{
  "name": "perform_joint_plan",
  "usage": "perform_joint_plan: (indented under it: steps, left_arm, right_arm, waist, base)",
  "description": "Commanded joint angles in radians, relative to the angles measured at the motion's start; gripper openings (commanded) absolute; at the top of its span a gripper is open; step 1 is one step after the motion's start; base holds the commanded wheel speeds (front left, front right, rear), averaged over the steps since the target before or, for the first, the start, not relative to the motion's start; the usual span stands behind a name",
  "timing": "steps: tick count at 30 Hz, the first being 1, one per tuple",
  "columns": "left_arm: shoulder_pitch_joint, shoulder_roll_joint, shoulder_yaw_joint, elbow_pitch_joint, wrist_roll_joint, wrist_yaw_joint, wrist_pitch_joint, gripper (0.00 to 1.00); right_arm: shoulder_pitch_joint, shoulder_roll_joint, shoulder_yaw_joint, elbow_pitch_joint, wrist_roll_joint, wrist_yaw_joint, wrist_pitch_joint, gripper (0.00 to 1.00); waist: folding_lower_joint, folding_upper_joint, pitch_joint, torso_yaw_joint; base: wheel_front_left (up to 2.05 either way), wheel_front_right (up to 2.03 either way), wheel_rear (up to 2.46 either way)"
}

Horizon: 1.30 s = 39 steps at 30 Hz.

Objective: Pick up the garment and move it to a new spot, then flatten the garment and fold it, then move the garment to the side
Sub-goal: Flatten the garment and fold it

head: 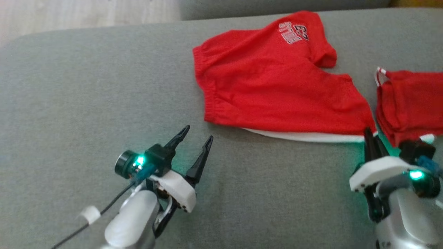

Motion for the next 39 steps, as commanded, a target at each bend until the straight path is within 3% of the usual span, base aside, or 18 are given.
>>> perform_joint_plan:
  steps: [1, 9, 14, 33, 34, 35, 36, 37, 39]
  left_arm:
    - [-0.076, 0.038, -0.009, 0.017, 0.005, -0.004, 0.012, 1.00]
    - [-0.233, 0.075, -0.119, 0.183, 0.024, -0.006, -0.043, 1.00]
    - [-0.297, 0.060, -0.177, 0.270, 0.025, -0.006, -0.078, 1.00]
    - [-0.386, 0.045, -0.324, 0.318, -0.052, -0.006, -0.131, 1.00]
    - [-0.388, 0.048, -0.330, 0.314, -0.058, -0.006, -0.132, 0.87]
    - [-0.389, 0.051, -0.337, 0.311, -0.064, -0.006, -0.132, 0.56]
    - [-0.390, 0.054, -0.343, 0.309, -0.070, -0.006, -0.132, 0.12]
    - [-0.391, 0.057, -0.348, 0.305, -0.074, -0.006, -0.132, 0.00]
    - [-0.391, 0.061, -0.353, 0.298, -0.082, -0.006, -0.132, 0.00]
  right_arm:
    - [-0.050, -0.006, 0.040, -0.044, 0.012, -0.001, 0.001, 0.00]
    - [-0.077, -0.006, 0.081, -0.076, 0.034, -0.001, 0.016, 0.00]
    - [-0.079, -0.006, 0.087, -0.092, 0.038, -0.001, 0.022, 0.00]
    - [-0.087, -0.006, 0.105, -0.106, 0.054, -0.001, 0.029, 0.00]
    - [-0.087, -0.006, 0.107, -0.105, 0.055, -0.001, 0.029, 0.00]
    - [-0.088, -0.006, 0.109, -0.105, 0.056, -0.001, 0.029, 0.00]
    - [-0.089, -0.006, 0.109, -0.104, 0.057, -0.001, 0.029, 0.00]
    - [-0.089, -0.006, 0.110, -0.103, 0.057, -0.001, 0.029, 0.00]
    - [-0.088, -0.006, 0.107, -0.101, 0.057, -0.001, 0.027, 0.00]
  waist:
    - [-0.0001, 0.0000, 0.035, -0.034]
    - [-0.0001, 0.0000, 0.082, -0.074]
    - [-0.0001, 0.0000, 0.101, -0.087]
    - [-0.0001, 0.0000, 0.126, -0.104]
    - [-0.0001, 0.0000, 0.127, -0.105]
    - [-0.0001, 0.0000, 0.127, -0.106]
    - [-0.0001, 0.0000, 0.127, -0.106]
    - [-0.0001, 0.0000, 0.127, -0.105]
    - [-0.0001, 0.0000, 0.123, -0.101]
  base:
    - [0.00, 0.00, 0.00]
    - [0.00, 0.00, 0.00]
    - [0.00, 0.00, 0.00]
    - [0.00, 0.00, 0.00]
    - [0.00, 0.00, 0.00]
    - [0.00, 0.00, 0.00]
    - [0.00, 0.00, 0.00]
    - [0.00, 0.00, 0.00]
    - [0.00, 0.00, 0.00]
